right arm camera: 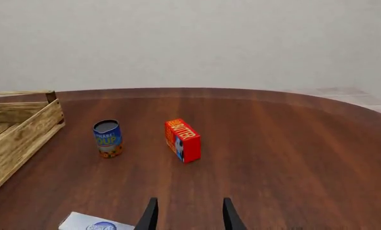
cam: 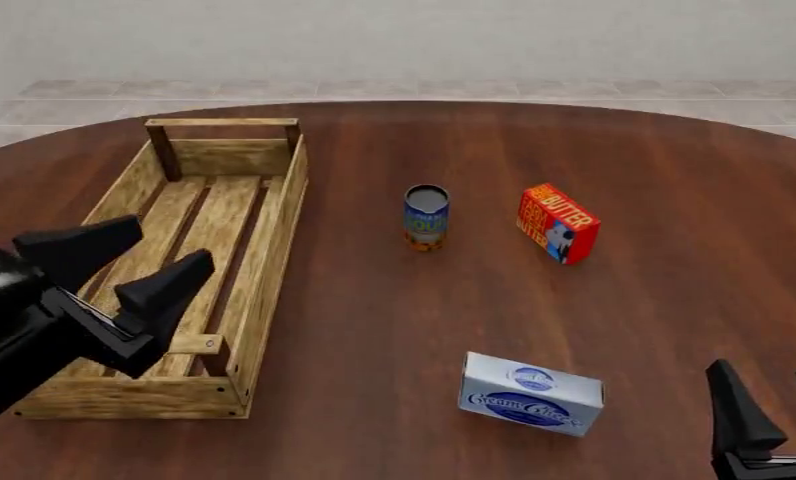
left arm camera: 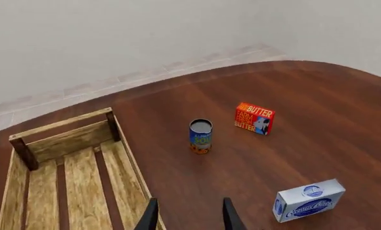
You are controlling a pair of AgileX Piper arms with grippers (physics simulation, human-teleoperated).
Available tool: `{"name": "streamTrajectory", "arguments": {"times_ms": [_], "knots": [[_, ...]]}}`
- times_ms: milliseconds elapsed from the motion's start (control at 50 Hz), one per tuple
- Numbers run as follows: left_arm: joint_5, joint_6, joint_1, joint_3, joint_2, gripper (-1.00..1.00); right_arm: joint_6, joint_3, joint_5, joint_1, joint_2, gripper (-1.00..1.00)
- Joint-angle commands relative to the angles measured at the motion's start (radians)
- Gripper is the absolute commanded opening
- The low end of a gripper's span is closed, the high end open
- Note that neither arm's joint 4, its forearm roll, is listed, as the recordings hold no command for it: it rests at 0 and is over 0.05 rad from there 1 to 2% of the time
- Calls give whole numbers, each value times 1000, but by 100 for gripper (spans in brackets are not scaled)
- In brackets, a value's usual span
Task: Pick up the cream cheese and put it in the tray.
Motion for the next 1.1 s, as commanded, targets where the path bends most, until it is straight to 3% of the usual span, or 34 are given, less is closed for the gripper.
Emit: {"name": "streamTrajectory", "arguments": {"times_ms": [20,360,440,640,840,1100], "knots": [[-26,47,-73,-40,92,100,2,0,1,-1,0,100],[-40,81,-209,-137,273,100,6,0,3,-3,0,100],[-36,74,-212,-158,292,100,6,0,4,-3,0,100],[-27,154,-264,-211,395,100,9,0,6,-5,-1,100],[45,171,-320,-286,495,100,10,0,7,-5,-1,100],[91,190,-326,-349,543,100,1,0,4,-6,-1,100]]}}
